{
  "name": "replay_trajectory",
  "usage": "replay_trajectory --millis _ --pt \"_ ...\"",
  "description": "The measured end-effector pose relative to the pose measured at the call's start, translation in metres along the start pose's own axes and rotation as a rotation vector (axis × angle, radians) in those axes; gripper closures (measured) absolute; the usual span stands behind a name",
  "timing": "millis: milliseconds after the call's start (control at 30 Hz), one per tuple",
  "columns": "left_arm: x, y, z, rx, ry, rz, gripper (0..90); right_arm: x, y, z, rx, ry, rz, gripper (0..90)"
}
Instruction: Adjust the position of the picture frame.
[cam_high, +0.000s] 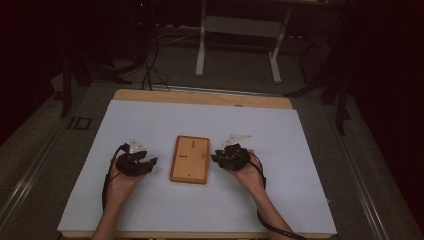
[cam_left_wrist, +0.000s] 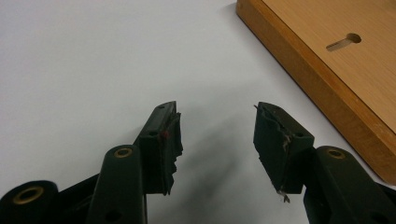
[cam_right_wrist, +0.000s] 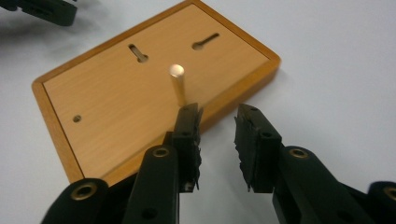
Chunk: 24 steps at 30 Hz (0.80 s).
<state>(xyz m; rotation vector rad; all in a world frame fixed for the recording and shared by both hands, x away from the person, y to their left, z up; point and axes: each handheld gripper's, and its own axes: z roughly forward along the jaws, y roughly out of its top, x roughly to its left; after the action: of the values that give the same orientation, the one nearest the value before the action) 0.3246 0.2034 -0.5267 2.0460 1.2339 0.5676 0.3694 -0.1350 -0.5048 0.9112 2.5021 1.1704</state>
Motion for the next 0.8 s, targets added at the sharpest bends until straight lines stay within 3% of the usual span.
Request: replay_trajectory --millis 467,800 --pt "0.001 -0.001 0.002 0.012 0.008 0.005 50.0 0.012 0.009 0.026 0.003 0.031 -0.021 67.8" --pt "0.001 -0.001 0.002 0.017 0.012 0.009 50.0 0.015 0.012 0.04 -0.002 0.026 -0.011 75.4"
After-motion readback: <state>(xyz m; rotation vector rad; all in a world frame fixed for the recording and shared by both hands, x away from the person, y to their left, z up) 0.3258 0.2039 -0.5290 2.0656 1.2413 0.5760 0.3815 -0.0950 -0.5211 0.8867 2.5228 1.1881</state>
